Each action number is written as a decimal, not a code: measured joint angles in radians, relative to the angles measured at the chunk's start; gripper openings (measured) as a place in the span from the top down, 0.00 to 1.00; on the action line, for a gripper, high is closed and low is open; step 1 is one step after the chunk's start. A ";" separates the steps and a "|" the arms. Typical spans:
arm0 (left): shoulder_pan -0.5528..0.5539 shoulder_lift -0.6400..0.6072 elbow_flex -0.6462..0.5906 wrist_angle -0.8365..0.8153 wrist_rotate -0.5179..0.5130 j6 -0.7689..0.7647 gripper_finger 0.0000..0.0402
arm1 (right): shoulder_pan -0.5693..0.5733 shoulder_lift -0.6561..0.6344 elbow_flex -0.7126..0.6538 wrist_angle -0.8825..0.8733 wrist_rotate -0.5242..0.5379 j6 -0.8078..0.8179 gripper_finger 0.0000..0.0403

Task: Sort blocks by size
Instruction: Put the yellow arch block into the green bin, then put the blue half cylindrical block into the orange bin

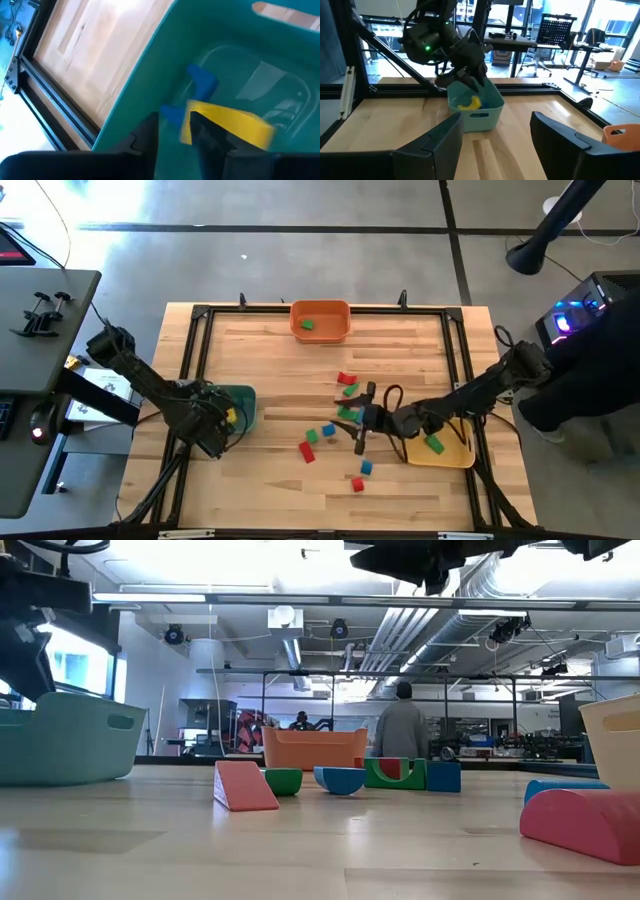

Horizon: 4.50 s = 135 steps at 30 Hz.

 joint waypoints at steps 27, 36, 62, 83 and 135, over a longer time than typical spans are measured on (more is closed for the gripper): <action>0.351 -0.021 0.104 0.936 -0.101 0.979 0.66 | -0.156 -0.256 -0.002 -0.666 -0.068 0.071 0.45; 0.736 -0.022 0.042 1.418 0.276 1.429 0.67 | -0.416 -0.256 -0.002 -0.666 -0.306 -0.104 0.45; 1.104 0.047 0.042 1.712 0.346 1.522 0.67 | -0.895 -0.147 -0.002 -0.460 -0.762 -0.376 0.45; 0.492 0.134 0.042 1.431 0.210 1.252 0.67 | -0.375 -0.077 -0.002 -0.561 -0.751 0.006 0.45; 0.290 0.508 0.042 1.703 -0.170 0.848 0.67 | -0.311 0.399 0.071 -0.288 -0.823 -0.018 0.67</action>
